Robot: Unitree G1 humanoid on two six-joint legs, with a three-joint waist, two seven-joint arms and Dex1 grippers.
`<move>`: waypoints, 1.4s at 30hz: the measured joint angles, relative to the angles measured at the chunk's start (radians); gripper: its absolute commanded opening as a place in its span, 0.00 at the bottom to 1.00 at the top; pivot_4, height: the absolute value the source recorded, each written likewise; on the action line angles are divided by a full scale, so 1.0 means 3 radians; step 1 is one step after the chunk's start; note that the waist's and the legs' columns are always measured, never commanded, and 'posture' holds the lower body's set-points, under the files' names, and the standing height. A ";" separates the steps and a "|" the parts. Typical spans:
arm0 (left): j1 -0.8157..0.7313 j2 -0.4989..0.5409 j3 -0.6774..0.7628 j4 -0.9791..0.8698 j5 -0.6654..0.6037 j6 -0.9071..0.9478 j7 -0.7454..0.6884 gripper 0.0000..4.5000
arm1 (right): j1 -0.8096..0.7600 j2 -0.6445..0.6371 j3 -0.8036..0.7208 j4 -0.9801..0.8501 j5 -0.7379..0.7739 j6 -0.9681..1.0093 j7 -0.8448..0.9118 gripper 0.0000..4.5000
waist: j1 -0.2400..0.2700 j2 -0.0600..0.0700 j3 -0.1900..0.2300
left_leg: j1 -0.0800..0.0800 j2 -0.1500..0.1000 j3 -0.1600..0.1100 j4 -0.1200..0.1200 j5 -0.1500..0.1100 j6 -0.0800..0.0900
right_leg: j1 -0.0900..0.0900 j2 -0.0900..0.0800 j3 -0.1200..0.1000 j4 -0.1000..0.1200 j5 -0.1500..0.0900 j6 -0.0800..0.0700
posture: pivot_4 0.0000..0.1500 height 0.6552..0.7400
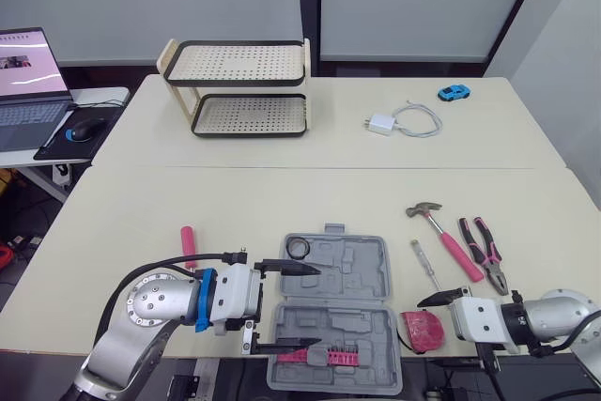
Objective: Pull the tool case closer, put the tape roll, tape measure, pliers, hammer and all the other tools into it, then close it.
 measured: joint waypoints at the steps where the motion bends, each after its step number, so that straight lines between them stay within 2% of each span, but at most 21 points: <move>1: 0.0000 -0.0002 0.0000 0.0000 0.0000 0.0000 0.0001 1.00 | -0.0032 0.0000 0.0000 0.0016 0.0000 -0.0024 0.0000 0.99 | 0.0001 0.0000 0.0000 | 0.0000 0.0000 -0.0001 0.0000 0.0000 0.0000 | 0.0000 0.0000 0.0000 0.0000 0.0000 0.0000 | 1.00 1.00; 13: 0.0048 -0.0001 -0.0001 -0.0018 0.0000 0.0008 0.0026 1.00 | -0.0031 0.0023 0.0162 0.0528 -0.0182 -0.0562 0.0065 0.99 | 0.0008 0.0000 0.0000 | 0.0000 0.0000 0.0002 0.0000 0.0000 0.0000 | 0.0000 -0.0001 0.0002 0.0000 0.0000 0.0000 | 1.00 1.00; 30: 0.0060 0.0003 -0.0001 -0.0042 0.0000 0.0013 0.0065 1.00 | -0.0248 0.0113 0.0324 0.0854 -0.0379 -0.0716 0.0031 0.99 | 0.0018 0.0000 0.0000 | 0.0001 -0.0001 0.0002 0.0000 0.0000 0.0000 | 0.0000 0.0000 0.0003 0.0000 0.0000 0.0000 | 1.00 1.00; 42: 0.0101 0.0003 -0.0001 -0.0044 0.0001 0.0007 0.0065 1.00 | -0.0355 0.0196 0.0403 0.0558 -0.0438 -0.0395 -0.0018 0.99 | 0.0021 0.0001 0.0000 | 0.0001 0.0000 0.0001 0.0000 0.0000 0.0000 | 0.0000 -0.0001 0.0003 0.0000 0.0000 0.0000 | 1.00 1.00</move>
